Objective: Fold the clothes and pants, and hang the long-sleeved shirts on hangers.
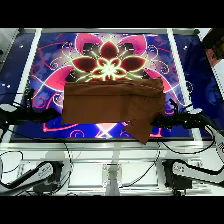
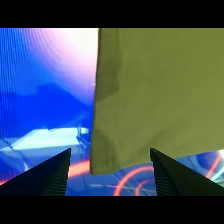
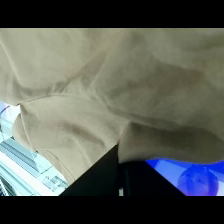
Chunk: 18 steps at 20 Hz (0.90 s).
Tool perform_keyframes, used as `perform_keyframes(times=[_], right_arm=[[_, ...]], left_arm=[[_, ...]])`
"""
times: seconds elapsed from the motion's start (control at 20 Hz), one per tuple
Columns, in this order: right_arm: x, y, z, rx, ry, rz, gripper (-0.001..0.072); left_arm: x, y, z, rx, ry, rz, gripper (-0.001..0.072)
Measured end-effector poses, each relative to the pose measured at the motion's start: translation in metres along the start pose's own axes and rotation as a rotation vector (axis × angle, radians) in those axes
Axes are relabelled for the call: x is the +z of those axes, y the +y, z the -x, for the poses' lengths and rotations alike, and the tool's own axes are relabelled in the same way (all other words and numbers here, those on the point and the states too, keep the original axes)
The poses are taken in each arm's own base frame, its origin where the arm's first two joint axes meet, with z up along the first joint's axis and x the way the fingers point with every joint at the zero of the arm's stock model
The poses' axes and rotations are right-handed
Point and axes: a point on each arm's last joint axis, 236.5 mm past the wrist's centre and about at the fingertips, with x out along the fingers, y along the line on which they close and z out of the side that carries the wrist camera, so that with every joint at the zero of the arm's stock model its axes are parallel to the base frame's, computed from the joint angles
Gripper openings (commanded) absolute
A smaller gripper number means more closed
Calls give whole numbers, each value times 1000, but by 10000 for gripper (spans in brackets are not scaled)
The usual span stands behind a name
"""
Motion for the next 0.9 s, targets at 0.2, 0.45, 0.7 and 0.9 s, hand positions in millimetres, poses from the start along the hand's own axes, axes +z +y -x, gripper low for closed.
perform_keyframes(times=[0.2,0.45,0.7,0.9], right_arm=[[0,0,0,2,-1,-1,16],[2,3,0,12,-10,-8,16],[1,7,0,31,-3,-13,15],[-3,21,7,60,1,13,15]], left_arm=[[-20,4,-15,-13,51,26,531],[-36,5,-34,-54,119,76,395],[-38,-1,-44,-98,130,69,17],[-26,-15,-38,-143,98,21,16]])
